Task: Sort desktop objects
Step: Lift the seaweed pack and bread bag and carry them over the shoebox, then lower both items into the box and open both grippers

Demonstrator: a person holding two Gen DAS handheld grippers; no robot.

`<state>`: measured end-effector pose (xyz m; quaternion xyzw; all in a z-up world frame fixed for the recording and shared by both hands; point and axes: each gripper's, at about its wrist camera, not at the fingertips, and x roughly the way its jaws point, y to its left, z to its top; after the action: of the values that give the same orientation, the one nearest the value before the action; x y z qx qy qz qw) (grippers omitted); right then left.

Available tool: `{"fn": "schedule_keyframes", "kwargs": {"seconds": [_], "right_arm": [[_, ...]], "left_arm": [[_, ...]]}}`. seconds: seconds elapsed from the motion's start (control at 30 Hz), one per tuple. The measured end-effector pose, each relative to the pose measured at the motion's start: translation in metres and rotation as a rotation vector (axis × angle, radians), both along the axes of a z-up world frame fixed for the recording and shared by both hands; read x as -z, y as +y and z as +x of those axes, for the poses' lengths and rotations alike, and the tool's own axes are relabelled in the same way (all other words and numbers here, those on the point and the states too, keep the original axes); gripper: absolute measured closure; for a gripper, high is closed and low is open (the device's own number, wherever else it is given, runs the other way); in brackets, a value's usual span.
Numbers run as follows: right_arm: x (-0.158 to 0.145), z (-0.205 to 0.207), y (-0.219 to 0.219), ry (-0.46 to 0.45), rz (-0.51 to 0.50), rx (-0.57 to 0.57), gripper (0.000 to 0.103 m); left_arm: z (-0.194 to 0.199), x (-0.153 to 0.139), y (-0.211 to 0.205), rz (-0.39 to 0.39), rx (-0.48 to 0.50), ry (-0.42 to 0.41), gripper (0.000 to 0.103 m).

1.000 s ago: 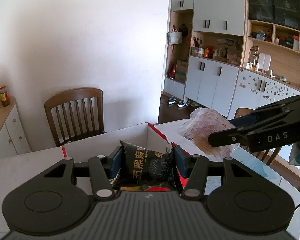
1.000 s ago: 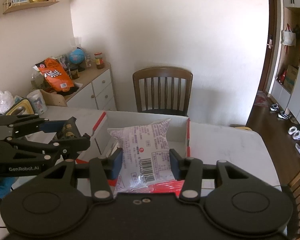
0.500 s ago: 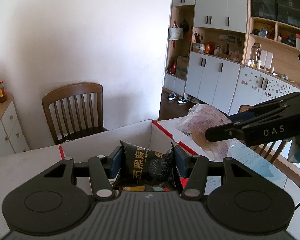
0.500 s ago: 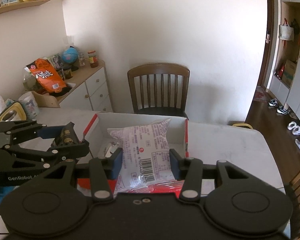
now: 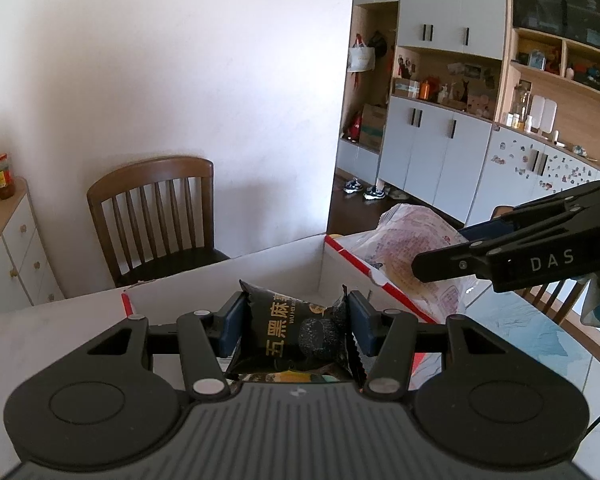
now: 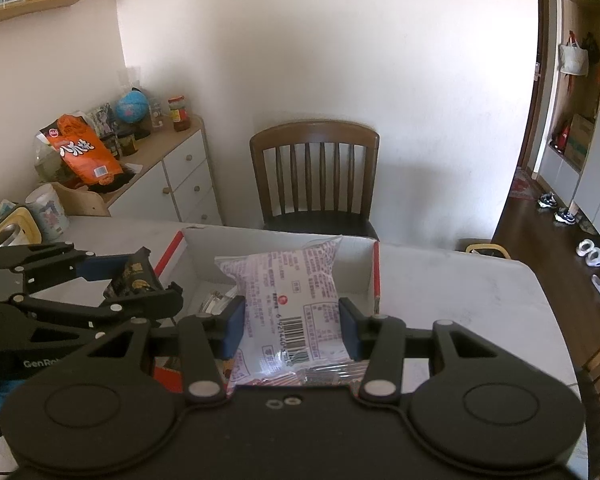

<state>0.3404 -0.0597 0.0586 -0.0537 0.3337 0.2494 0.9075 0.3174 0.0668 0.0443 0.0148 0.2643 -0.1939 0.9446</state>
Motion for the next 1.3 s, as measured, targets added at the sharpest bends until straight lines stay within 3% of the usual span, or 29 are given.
{"fn": "schedule_keyframes", "kwargs": {"seconds": [0.3, 0.83, 1.3], "right_arm": [[0.009, 0.022, 0.007, 0.013, -0.004, 0.007, 0.056], [0.048, 0.047, 0.026, 0.079, -0.049, 0.021, 0.056], [0.079, 0.059, 0.036, 0.144, -0.089, 0.041, 0.056]], "left_arm": [[0.023, 0.011, 0.000, 0.002, 0.004, 0.023, 0.050], [0.053, 0.056, 0.007, 0.050, 0.018, 0.146, 0.050], [0.081, 0.081, 0.000, 0.154, 0.083, 0.226, 0.050]]}}
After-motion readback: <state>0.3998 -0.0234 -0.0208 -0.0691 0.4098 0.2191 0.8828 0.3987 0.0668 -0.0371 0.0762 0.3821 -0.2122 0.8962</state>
